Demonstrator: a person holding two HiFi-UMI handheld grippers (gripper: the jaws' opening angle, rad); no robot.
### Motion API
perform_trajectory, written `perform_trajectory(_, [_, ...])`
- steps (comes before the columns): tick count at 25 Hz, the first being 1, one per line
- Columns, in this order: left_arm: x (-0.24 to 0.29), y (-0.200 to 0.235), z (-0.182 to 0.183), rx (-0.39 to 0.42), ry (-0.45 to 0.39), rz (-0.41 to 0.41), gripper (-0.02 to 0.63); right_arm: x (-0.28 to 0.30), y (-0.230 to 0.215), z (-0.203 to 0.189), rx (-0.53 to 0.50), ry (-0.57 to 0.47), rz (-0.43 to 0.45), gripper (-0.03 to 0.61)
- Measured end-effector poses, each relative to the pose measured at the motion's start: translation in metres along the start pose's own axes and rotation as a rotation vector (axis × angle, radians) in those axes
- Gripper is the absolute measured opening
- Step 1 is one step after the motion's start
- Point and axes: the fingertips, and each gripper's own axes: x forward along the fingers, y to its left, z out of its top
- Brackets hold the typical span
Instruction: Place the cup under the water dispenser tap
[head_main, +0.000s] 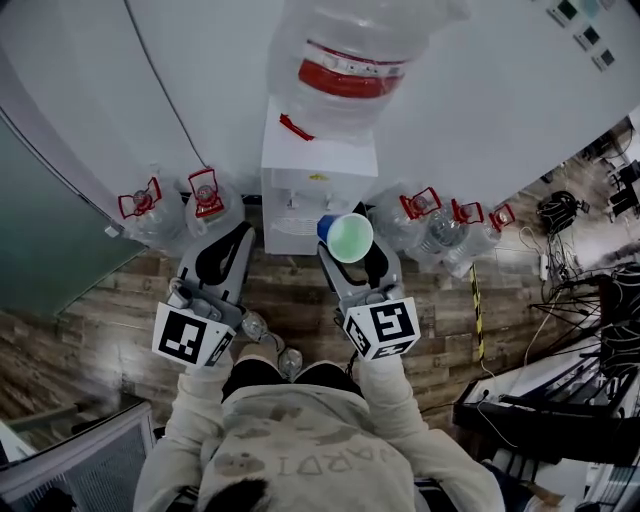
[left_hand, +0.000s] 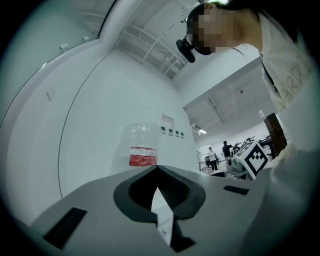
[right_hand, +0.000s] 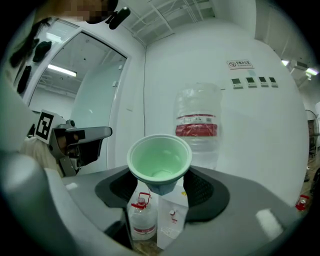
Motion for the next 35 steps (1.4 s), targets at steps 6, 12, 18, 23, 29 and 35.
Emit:
perform_trajectory(6, [0.016, 0.030, -0.018, -0.028, 0.027, 0.005, 0.006, 0.043, -0.007, -0.031, 0.015, 0.051, 0.001, 0.296])
perform_trajectory(12, [0.029, 0.063, -0.044, -0.057, 0.071, 0.005, 0.005, 0.083, -0.011, -0.067, 0.042, 0.114, -0.002, 0.295])
perform_trajectory(18, [0.040, 0.081, -0.065, -0.051, 0.087, -0.025, 0.005, 0.107, -0.013, -0.100, 0.065, 0.156, -0.009, 0.295])
perform_trajectory(23, [0.050, 0.092, -0.078, -0.047, 0.078, -0.051, 0.005, 0.125, -0.014, -0.126, 0.069, 0.185, -0.014, 0.295])
perform_trajectory(29, [0.053, 0.098, -0.104, -0.102, 0.138, -0.043, 0.005, 0.138, -0.014, -0.160, 0.075, 0.225, -0.014, 0.295])
perform_trajectory(35, [0.055, 0.103, -0.127, -0.117, 0.161, -0.049, 0.005, 0.148, -0.016, -0.194, 0.071, 0.271, -0.017, 0.295])
